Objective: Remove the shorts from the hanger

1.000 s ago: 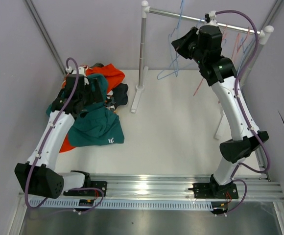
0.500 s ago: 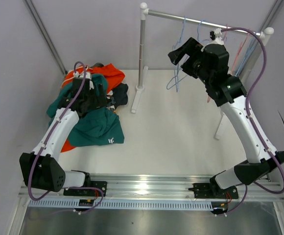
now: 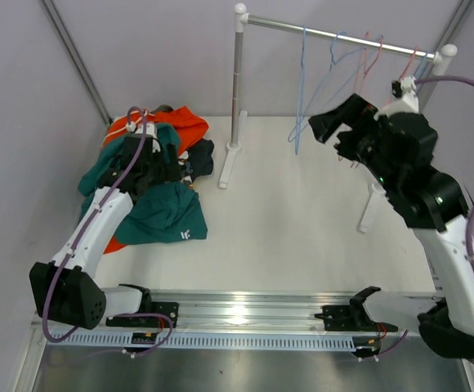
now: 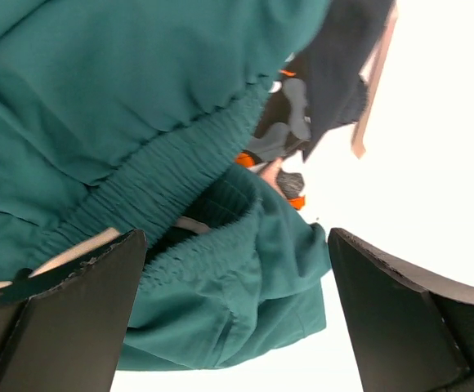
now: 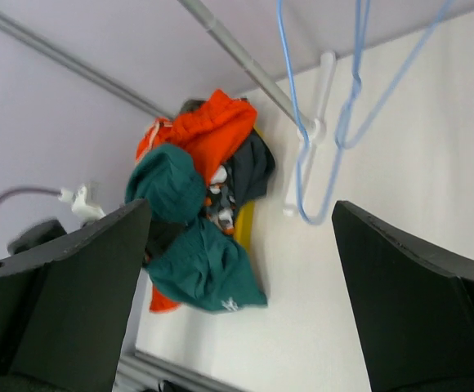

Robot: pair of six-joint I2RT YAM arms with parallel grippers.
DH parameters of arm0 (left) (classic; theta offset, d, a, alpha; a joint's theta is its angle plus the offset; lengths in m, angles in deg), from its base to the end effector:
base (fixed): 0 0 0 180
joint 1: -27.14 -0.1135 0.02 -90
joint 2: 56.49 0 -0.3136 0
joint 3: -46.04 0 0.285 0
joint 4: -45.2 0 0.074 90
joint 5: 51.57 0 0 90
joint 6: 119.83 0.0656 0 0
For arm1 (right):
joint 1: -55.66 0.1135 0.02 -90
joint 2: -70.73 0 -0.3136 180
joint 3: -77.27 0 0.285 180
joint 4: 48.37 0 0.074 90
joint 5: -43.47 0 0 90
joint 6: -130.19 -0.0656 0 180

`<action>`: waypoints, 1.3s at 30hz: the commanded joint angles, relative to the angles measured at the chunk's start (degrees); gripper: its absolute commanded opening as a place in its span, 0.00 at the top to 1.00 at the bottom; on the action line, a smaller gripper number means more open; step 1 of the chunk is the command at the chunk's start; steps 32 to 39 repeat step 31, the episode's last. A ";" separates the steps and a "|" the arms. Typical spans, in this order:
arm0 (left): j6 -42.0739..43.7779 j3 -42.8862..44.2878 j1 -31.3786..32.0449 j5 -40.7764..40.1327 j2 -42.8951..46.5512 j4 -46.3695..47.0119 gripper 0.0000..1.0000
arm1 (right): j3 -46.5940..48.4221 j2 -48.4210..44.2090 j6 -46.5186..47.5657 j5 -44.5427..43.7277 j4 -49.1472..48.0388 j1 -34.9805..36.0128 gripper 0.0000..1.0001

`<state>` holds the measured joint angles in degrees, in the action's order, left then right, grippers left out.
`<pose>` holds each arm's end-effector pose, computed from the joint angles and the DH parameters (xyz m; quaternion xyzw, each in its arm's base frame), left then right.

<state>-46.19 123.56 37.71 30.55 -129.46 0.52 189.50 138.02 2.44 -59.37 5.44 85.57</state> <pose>0.3148 -0.0496 0.3464 -0.0746 0.9020 -0.0373 0.4235 0.2127 0.1055 0.5828 0.1242 0.7482 0.2892 0.5841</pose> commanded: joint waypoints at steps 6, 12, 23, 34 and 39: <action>5.98 -6.03 12.60 -1.33 20.97 13.08 0.01 | -28.03 -34.17 6.99 1.27 -1.14 6.21 0.01; 5.99 -10.25 20.19 3.04 40.15 17.32 0.01 | -35.55 -43.46 9.62 0.27 4.06 6.12 0.01; 6.95 -11.48 20.19 -22.70 60.57 3.80 0.01 | -47.42 -46.46 12.89 0.63 -8.07 6.04 0.00; 8.80 -13.77 20.19 -21.21 64.10 2.48 0.01 | -49.53 -47.34 17.54 2.11 -14.31 6.04 0.01; 8.80 -13.77 20.19 -21.21 64.10 2.48 0.01 | -49.53 -47.34 17.54 2.11 -14.31 6.04 0.01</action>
